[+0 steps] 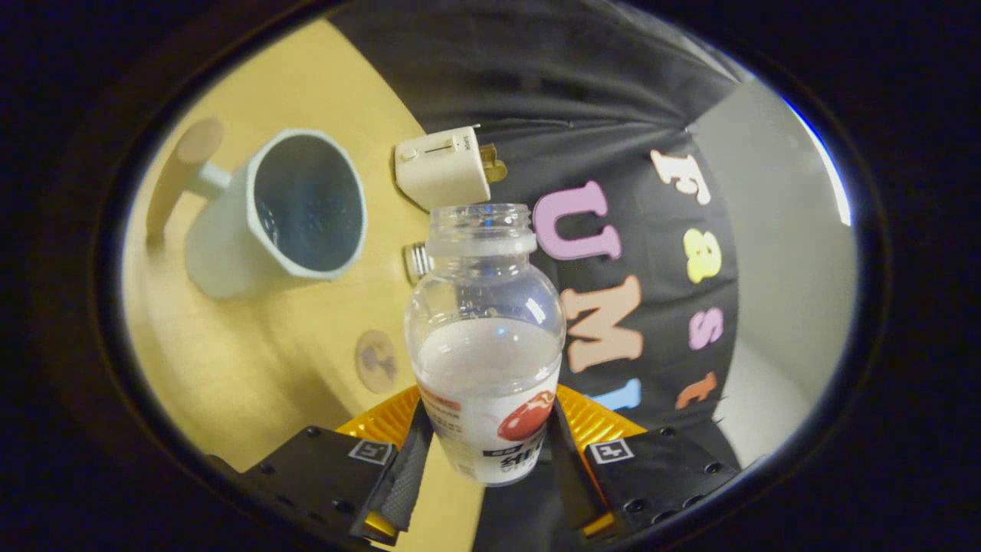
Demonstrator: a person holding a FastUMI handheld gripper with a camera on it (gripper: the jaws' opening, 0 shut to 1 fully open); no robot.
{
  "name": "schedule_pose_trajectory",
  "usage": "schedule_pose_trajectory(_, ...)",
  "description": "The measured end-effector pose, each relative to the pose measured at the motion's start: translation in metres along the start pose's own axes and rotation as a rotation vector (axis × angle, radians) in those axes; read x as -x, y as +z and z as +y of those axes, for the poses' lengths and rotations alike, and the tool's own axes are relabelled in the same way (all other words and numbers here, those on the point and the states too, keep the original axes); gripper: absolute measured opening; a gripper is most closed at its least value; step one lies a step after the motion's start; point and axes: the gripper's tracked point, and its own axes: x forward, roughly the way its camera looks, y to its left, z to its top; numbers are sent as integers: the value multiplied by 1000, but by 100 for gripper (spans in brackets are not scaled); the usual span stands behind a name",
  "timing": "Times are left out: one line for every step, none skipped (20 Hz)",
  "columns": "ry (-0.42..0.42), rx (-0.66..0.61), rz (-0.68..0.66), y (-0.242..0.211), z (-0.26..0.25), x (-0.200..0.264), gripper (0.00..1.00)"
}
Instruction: Take the bottle from table, then pour the juice into the cup, finally place the bottle on the coaster
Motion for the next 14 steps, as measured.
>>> schedule_pose_trajectory(44,-73,14,-2,5,-1,77)
schedule_pose_trajectory(75,-139,23,-2,8,-1,77)
schedule_pose_trajectory(99,-204,30,-2,11,-3,77)
schedule_pose_trajectory(119,-275,36,-2,10,-3,77)
schedule_pose_trajectory(143,-348,41,-2,10,-4,78)
schedule_pose_trajectory(168,-427,47,-1,11,-4,78)
schedule_pose_trajectory(185,-504,53,-1,10,-5,78)
schedule_pose_trajectory(196,-573,53,0,8,-7,78)
schedule_pose_trajectory(201,-638,51,0,2,-9,78)
schedule_pose_trajectory(203,-695,44,0,-4,-11,78)
schedule_pose_trajectory(206,-742,36,-1,-8,-13,78)
schedule_pose_trajectory(206,-782,23,0,-12,-18,78)
schedule_pose_trajectory(207,-818,11,2,-15,-26,78)
schedule_pose_trajectory(212,-851,8,4,-16,-32,78)
